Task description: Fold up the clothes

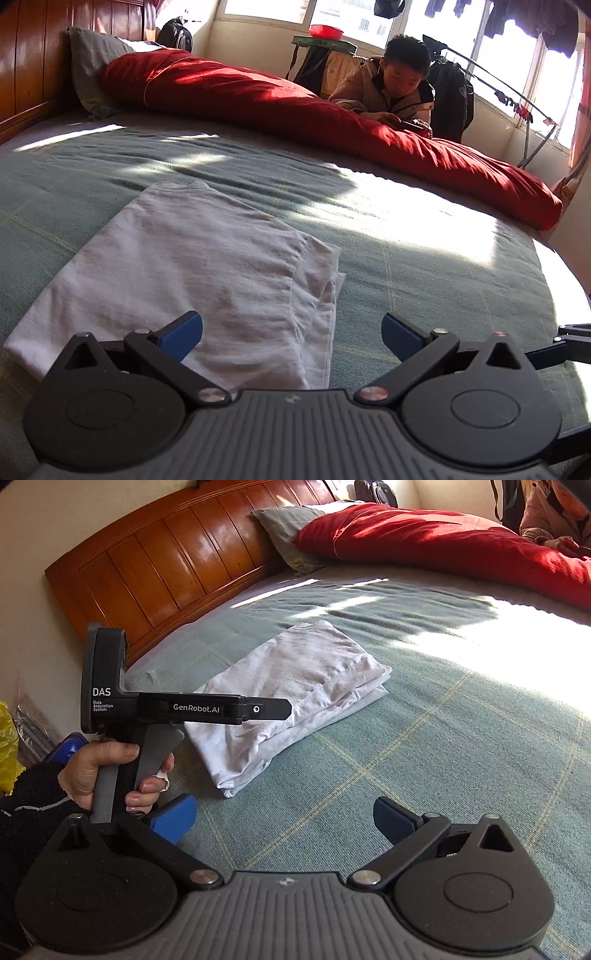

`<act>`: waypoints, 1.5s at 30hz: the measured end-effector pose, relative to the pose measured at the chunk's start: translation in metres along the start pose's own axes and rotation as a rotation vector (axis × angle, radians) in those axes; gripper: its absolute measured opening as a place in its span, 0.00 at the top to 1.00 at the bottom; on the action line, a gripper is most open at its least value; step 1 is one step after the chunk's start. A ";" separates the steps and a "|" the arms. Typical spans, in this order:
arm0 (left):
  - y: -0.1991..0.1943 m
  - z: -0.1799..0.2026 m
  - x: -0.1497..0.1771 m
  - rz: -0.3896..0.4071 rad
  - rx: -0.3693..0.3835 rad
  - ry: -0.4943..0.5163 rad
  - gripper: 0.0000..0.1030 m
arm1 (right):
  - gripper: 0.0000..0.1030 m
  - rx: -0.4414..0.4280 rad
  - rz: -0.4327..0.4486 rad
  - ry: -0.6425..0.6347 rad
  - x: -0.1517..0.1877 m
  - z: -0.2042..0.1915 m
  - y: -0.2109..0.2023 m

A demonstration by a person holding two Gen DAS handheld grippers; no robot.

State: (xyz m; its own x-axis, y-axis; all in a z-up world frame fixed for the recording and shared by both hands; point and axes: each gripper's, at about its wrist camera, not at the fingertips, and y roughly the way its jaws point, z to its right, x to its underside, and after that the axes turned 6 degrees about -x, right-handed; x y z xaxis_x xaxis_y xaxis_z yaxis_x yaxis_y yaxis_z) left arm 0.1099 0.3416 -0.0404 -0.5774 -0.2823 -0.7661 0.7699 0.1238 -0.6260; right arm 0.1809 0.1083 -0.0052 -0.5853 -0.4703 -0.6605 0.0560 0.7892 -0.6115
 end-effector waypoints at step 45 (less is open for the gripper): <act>-0.173 0.115 0.102 0.163 -0.489 0.067 0.00 | 0.00 0.027 0.083 -0.046 0.089 -0.064 -0.095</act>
State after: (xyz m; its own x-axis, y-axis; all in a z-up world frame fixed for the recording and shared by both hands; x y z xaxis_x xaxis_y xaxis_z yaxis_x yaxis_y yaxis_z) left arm -0.0510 0.1821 0.0060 -0.4892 -0.1631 -0.8568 0.6436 0.5954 -0.4809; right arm 0.0716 0.0168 0.0216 -0.5401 -0.4222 -0.7280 0.1248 0.8153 -0.5654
